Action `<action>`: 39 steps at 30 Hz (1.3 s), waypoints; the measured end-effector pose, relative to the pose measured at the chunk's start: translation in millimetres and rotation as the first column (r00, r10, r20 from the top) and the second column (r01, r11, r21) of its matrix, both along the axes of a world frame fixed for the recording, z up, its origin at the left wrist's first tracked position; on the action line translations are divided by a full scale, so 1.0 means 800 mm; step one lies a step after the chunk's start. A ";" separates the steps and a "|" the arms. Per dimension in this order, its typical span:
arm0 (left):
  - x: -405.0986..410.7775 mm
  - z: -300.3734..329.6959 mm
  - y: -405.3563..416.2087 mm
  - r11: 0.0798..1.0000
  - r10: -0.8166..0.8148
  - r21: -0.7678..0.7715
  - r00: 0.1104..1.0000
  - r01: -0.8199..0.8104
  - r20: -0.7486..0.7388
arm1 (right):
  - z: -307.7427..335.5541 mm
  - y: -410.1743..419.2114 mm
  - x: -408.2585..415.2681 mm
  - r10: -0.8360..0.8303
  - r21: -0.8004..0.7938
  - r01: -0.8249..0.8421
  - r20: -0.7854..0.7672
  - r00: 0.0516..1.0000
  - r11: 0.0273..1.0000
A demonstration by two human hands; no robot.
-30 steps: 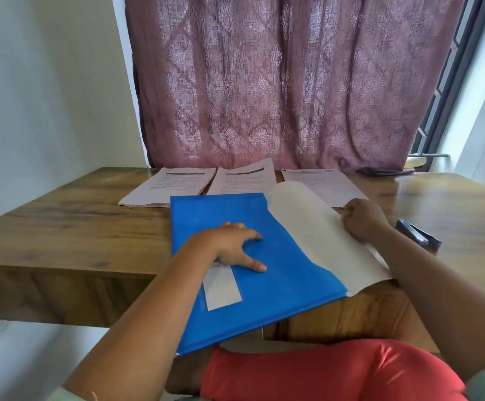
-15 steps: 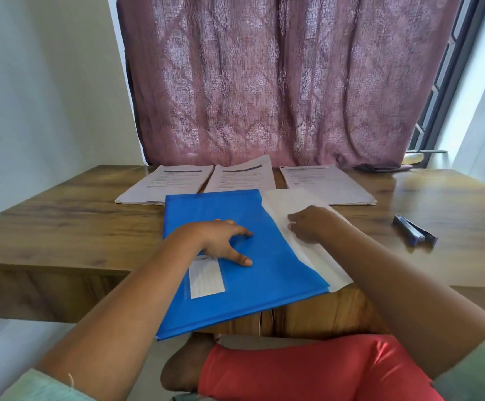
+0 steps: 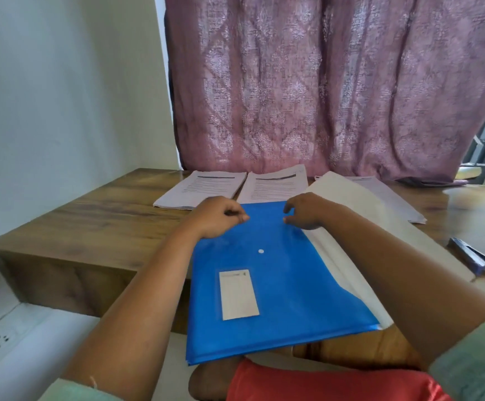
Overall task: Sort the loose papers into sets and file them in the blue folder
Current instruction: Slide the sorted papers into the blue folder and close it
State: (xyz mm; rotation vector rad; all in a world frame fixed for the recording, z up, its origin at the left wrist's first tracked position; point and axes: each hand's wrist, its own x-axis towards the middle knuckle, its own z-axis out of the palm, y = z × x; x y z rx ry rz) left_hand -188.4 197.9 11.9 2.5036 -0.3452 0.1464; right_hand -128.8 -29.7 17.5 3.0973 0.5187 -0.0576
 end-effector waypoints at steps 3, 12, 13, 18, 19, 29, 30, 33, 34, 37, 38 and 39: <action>0.041 -0.023 0.048 0.942 0.327 -0.105 0.941 -0.317 0.089 | -0.019 0.008 0.021 0.037 0.163 -0.034 -0.013 0.999 0.986; 0.121 -0.061 0.129 0.774 0.603 -0.186 0.794 -0.605 -0.072 | -0.075 -0.030 0.043 -0.146 0.735 0.094 0.007 0.989 0.672; 0.130 -0.061 0.132 0.757 0.627 -0.171 0.775 -0.631 -0.081 | -0.073 -0.036 0.044 -0.164 0.781 0.122 -0.026 0.986 0.612; 0.159 -0.060 0.146 0.714 0.697 -0.003 0.710 -0.701 -0.105 | -0.079 -0.045 0.042 -0.118 0.673 0.140 -0.079 0.990 0.727; 0.163 -0.057 0.147 0.721 0.690 0.029 0.714 -0.692 -0.119 | -0.079 -0.042 0.044 -0.119 0.640 0.131 -0.062 0.991 0.757; 0.204 -0.039 0.168 0.532 0.630 -0.395 0.661 -0.749 -0.407 | -0.077 -0.042 0.047 -0.142 0.683 0.153 -0.073 0.987 0.714; 0.210 -0.043 0.169 0.444 0.593 -0.530 0.681 -0.722 -0.431 | -0.078 -0.041 0.047 -0.146 0.685 0.157 -0.076 0.986 0.711; 0.204 -0.036 0.148 0.264 0.550 -0.747 0.732 -0.611 -0.404 | -0.079 -0.042 0.046 -0.148 0.691 0.162 -0.081 0.986 0.704; 0.202 -0.033 0.143 0.257 0.602 -0.779 0.725 -0.572 -0.334 | -0.080 -0.043 0.046 -0.148 0.691 0.160 -0.077 0.986 0.705; 0.184 -0.013 0.133 0.306 0.784 -0.789 0.611 -0.533 -0.109 | -0.081 -0.044 0.044 -0.148 0.691 0.146 -0.057 0.987 0.708; 0.179 -0.004 0.130 0.295 0.812 -0.810 0.580 -0.508 -0.068 | -0.080 -0.043 0.042 -0.147 0.692 0.141 -0.051 0.988 0.708; 0.171 0.008 0.127 0.254 0.822 -0.848 0.566 -0.465 -0.064 | -0.080 -0.042 0.041 -0.147 0.692 0.142 -0.052 0.988 0.708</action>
